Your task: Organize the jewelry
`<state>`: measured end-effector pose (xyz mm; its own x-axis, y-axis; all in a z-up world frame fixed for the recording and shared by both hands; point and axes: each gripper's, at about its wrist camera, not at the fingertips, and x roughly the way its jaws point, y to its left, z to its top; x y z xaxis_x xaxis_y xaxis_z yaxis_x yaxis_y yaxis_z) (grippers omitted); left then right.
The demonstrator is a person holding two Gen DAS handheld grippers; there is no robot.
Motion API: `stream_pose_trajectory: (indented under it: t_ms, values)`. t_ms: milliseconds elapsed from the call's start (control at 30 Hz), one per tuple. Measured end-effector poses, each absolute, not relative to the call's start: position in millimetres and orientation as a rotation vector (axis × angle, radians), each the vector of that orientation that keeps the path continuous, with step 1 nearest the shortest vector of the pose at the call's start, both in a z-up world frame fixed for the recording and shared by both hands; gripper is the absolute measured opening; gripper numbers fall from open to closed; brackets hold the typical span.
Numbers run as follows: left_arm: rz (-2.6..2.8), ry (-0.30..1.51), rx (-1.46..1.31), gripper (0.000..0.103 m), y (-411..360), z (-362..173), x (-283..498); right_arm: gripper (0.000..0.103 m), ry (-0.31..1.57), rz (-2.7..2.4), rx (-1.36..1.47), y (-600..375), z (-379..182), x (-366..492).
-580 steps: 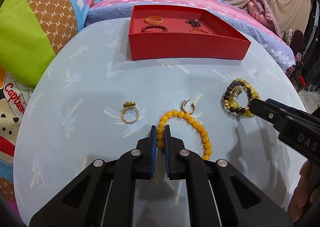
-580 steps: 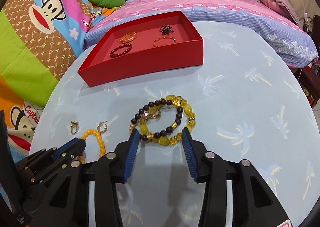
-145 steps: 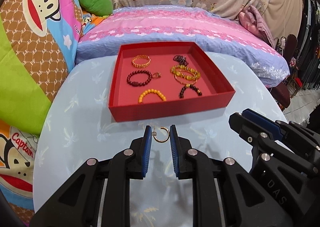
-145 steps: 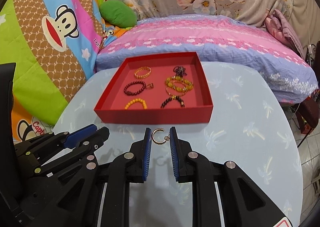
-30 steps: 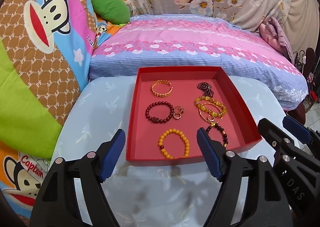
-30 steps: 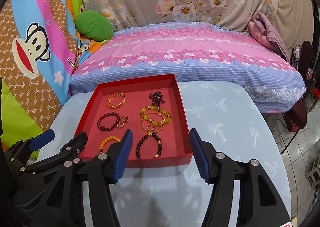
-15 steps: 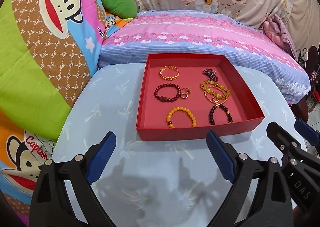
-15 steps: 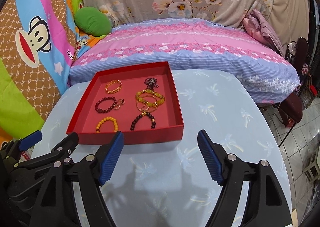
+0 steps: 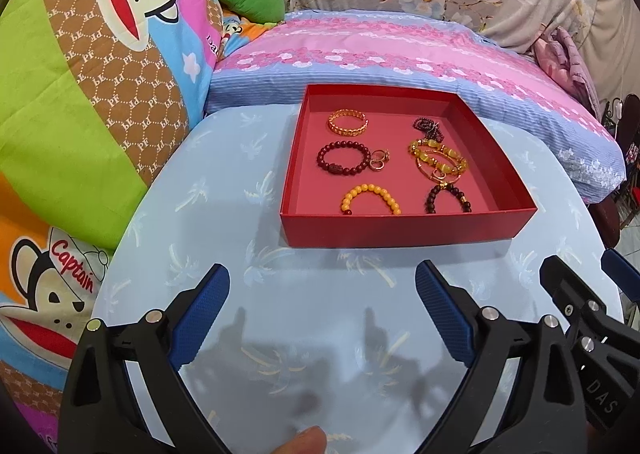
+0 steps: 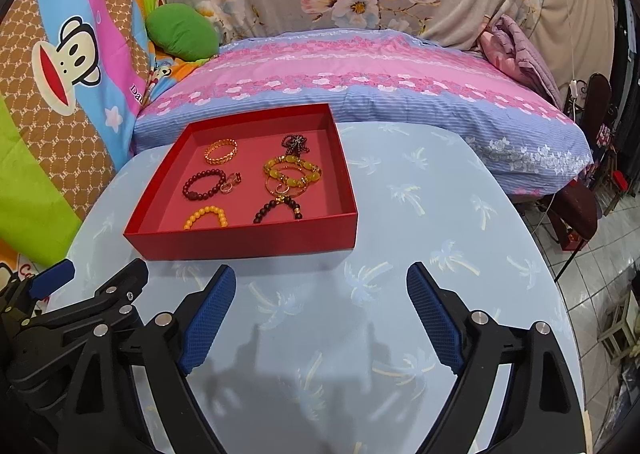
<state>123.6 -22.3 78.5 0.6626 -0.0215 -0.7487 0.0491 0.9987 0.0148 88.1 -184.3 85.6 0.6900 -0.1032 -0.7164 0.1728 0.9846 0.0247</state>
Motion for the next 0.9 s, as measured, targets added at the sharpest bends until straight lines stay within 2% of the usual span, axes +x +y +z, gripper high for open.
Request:
stream_pose_trajectory:
  t_ms: [900]
  values:
    - [-0.032, 0.868, 0.04, 0.091, -23.2, 61.9, 115.1, 0.084, 0.824, -0.152, 0.103, -186.5, 69.9, 80.7]
